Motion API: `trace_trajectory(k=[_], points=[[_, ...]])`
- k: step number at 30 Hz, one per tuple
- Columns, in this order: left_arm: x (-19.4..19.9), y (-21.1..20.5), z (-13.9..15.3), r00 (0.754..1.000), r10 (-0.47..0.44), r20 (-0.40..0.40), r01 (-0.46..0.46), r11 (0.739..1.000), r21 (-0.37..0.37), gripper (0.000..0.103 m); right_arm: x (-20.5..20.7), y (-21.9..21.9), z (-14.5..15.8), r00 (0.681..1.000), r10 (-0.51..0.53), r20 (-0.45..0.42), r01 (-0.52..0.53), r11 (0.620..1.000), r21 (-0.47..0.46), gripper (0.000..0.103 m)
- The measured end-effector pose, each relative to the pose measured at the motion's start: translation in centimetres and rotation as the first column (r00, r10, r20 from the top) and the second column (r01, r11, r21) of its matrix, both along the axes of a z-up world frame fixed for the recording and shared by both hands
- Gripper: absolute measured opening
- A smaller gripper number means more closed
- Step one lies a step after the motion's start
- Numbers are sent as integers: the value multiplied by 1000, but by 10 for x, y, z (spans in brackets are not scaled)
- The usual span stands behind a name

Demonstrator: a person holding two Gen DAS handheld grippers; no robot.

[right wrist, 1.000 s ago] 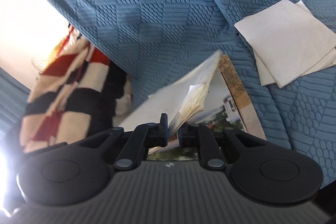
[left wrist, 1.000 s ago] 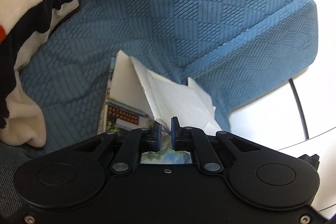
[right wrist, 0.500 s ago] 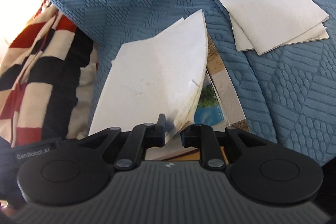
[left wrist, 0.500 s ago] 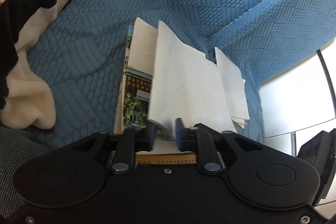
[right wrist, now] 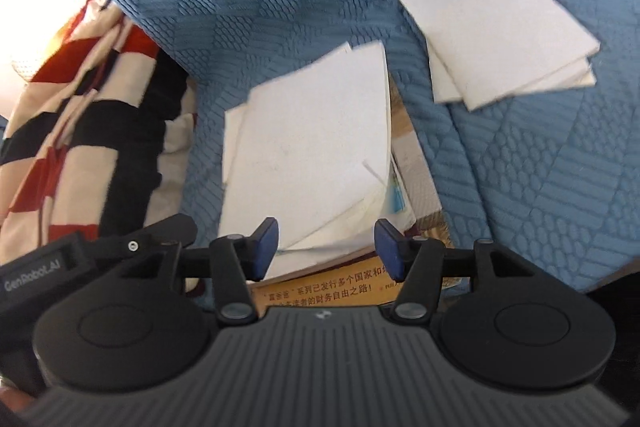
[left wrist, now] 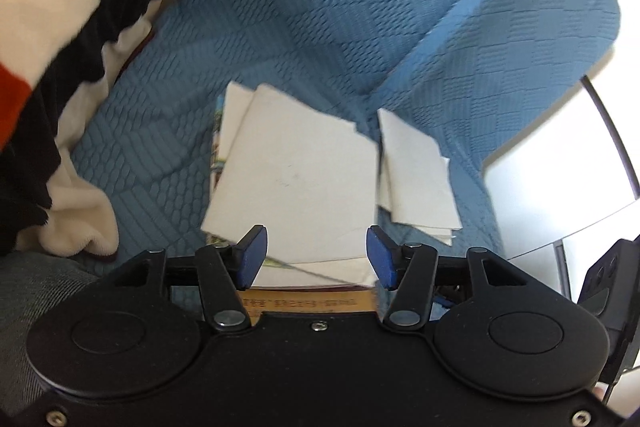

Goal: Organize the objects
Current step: 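Lower the sheets and open both tools to release them on the stack, then withdraw both tools from the book stack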

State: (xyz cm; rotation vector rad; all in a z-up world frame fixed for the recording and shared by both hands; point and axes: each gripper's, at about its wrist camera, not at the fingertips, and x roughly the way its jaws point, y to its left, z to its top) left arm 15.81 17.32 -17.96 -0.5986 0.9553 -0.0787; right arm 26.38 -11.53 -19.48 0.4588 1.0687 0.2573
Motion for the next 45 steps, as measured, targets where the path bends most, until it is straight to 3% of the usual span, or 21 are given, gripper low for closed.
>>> trace_trajectory(k=[12,23,32,45], points=[[-28,-40,75,987,-63,149,52,996,74,56,-26,-28,94,969,33,246,-25,999,-34,57],[-46,-91,120,965,-136,226,108,986,129,61,-65,-72,146,928,-12,373,32,998,-49,57],[-70,-129,114,961,-186,206,163,978,127,63,-117,-114,151,914,-56,401,99,991,-88,57],[-84,-164,110,963,-202,176,178,974,143,65,-154,-153,125,922,-101,373,159,979,-127,57]])
